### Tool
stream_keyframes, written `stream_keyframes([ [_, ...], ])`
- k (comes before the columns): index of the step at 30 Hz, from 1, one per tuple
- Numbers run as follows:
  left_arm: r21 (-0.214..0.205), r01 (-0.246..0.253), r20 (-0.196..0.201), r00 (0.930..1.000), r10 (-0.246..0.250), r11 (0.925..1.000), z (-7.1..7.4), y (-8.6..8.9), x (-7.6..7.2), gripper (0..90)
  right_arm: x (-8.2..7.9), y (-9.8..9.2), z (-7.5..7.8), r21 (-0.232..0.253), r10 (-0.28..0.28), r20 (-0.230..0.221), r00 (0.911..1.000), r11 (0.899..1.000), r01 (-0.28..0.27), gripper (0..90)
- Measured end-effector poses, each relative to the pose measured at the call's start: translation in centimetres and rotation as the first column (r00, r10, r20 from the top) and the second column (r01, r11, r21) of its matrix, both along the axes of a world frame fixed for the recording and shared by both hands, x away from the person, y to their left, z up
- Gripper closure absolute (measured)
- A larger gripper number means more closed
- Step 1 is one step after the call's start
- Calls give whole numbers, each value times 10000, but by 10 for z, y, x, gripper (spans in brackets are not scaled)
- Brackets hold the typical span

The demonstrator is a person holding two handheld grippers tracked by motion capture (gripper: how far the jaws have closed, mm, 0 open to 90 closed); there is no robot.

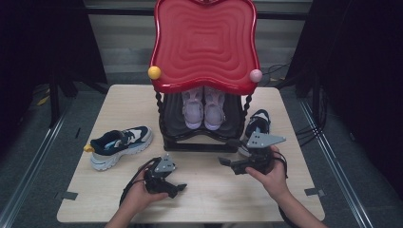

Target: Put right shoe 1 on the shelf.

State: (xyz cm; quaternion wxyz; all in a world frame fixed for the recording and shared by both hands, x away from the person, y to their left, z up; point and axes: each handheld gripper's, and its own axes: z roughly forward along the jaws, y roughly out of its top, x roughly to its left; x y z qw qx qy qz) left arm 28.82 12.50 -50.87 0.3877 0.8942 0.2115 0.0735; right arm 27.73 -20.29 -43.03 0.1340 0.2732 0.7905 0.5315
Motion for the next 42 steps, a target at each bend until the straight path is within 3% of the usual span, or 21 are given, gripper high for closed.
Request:
stream_keyframes([
  [2,5,5,2,10000,-5,10000,0,0,0,123,-4,-1,-8,-320,102,-130,9999,9994,-106,214],
  [14,-17,-11,-3,10000,11,10000,0,0,0,123,-10,-11,-34,-948,323,-698,9970,9947,-389,187],
  [20,1,5,1,10000,-5,10000,0,0,0,123,-13,-17,-51,-1291,738,-1144,9907,9877,-885,155],
  [36,-17,-11,-2,10000,11,10000,0,0,0,123,-12,-38,-73,-1717,258,-1467,9888,9838,-512,155],
  [42,-23,-13,-7,10000,13,10000,0,0,0,123,-12,-43,-78,-2086,147,-1530,9881,9769,-468,155],
])
